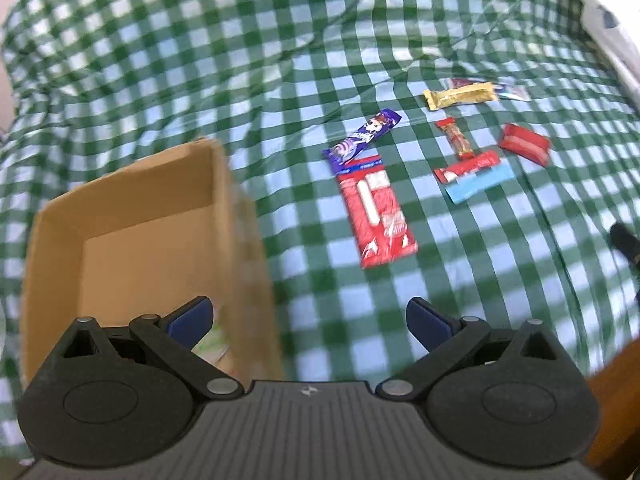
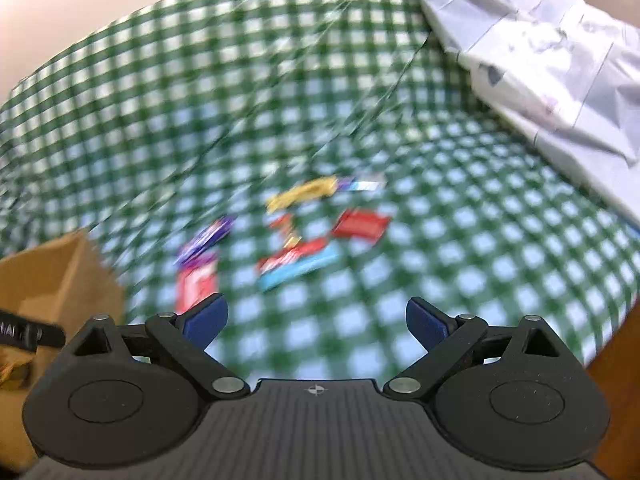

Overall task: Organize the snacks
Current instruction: 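Grasp the red wafer pack with the left tool while the right tool grasps the red square pack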

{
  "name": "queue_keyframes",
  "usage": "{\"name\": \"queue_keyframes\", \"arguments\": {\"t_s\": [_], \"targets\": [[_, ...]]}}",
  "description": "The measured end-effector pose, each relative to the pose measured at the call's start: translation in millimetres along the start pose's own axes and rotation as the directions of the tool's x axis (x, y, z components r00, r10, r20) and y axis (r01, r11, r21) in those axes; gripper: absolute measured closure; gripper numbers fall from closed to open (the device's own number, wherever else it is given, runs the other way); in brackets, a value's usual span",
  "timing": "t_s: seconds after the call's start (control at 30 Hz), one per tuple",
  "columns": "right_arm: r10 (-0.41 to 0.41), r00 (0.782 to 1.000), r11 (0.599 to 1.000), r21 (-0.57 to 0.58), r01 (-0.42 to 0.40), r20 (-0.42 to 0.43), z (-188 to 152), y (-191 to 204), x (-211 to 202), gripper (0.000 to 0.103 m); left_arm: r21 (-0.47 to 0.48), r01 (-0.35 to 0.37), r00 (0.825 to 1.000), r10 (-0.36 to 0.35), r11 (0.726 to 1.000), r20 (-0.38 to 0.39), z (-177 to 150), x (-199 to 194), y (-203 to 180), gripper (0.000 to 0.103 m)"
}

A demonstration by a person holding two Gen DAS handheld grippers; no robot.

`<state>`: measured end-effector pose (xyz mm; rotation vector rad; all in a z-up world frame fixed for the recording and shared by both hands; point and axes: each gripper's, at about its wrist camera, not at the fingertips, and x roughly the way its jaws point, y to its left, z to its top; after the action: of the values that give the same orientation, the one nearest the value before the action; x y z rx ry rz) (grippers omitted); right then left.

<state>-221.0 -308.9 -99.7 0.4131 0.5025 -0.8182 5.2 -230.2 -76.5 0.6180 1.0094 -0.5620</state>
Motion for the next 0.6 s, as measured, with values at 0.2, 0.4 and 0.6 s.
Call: {"name": "queue_keyframes", "arguments": {"t_s": [0.2, 0.4, 0.6], "targets": [[-0.076, 0.997, 0.991, -0.109, 0.075, -0.005, 24, -10, 126, 0.007, -0.057, 0.01, 0.998, -0.013, 0.998, -0.066, 48, 88, -33, 0.0], [-0.067, 0.996, 0.964, -0.26, 0.048, -0.064, 26, -19, 236, 0.007, -0.035, 0.007, 0.996, -0.01, 0.999, -0.087, 74, 171, -50, 0.0], [0.036, 0.997, 0.97, -0.238, -0.053, -0.074, 30, -37, 293, 0.001, -0.116, 0.135, 0.984, -0.147, 0.984, -0.099, 78, 204, -29, 0.0]]}}
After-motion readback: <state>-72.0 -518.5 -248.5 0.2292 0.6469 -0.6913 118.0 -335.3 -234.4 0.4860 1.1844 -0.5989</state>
